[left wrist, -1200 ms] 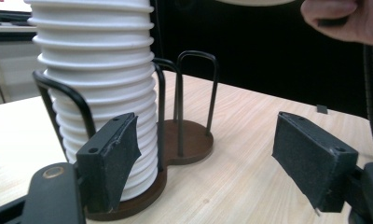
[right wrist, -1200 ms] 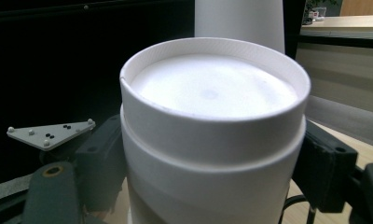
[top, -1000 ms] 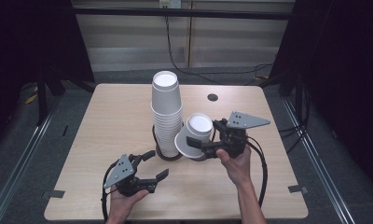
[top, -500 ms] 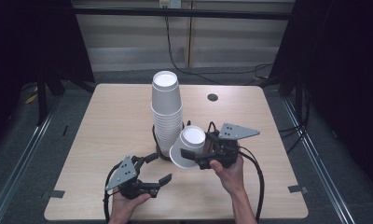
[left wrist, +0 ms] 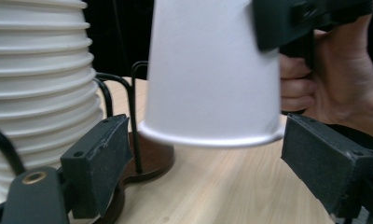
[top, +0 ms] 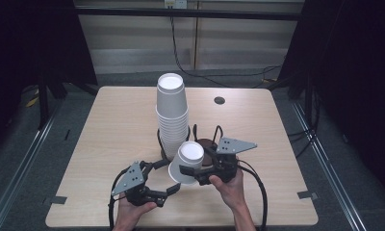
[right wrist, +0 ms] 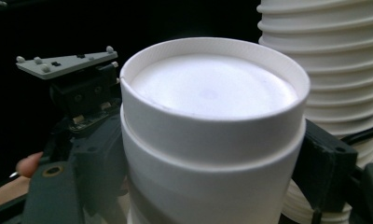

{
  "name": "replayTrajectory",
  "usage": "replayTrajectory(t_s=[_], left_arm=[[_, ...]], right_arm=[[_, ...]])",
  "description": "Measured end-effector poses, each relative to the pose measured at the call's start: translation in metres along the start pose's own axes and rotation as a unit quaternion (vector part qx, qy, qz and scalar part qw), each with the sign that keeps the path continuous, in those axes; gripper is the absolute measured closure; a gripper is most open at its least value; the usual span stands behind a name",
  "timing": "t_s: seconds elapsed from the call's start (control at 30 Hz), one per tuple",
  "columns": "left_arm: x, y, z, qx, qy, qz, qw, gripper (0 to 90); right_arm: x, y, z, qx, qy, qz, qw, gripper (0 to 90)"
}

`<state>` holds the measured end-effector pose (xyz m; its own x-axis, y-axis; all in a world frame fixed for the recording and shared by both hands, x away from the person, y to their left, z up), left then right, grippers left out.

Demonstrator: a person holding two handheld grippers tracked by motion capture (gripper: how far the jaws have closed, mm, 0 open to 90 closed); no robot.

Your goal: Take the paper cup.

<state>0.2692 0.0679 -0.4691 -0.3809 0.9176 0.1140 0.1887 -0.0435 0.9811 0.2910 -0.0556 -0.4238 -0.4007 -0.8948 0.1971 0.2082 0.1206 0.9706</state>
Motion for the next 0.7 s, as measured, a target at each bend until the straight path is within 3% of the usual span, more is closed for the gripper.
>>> replayTrajectory(t_s=[0.2, 0.33, 0.43, 0.7], left_arm=[[-0.003, 0.002, 0.001, -0.001, -0.010, 0.004, 0.9999, 10.6], [-0.006, 0.001, 0.000, 0.013, -0.014, 0.009, 0.9998, 11.1], [-0.009, -0.001, -0.001, 0.010, -0.006, 0.013, 0.9998, 9.9], [-0.014, -0.001, 0.000, 0.013, -0.015, 0.016, 0.9997, 8.8]], right_arm=[[-0.007, -0.004, 0.004, -0.001, 0.009, 0.004, 0.9999, 21.1], [-0.013, -0.007, 0.008, 0.001, 0.018, 0.004, 0.9998, 21.1], [-0.016, -0.007, 0.010, -0.001, 0.025, 0.002, 0.9997, 21.1], [-0.021, -0.012, 0.013, -0.010, 0.035, -0.003, 0.9993, 21.1]])
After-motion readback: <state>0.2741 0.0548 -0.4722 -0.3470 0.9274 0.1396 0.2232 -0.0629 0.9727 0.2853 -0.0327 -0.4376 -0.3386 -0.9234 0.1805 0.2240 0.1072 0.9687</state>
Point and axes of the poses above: each handheld gripper's, and its own axes: x roughly backward along the jaws, y roughly out of its top, z roughly to its left, the point moved 8 cm from there along -x, roughly forward along the jaws, and after that the axes turned 6 degrees about x, right-handed, at the moved point
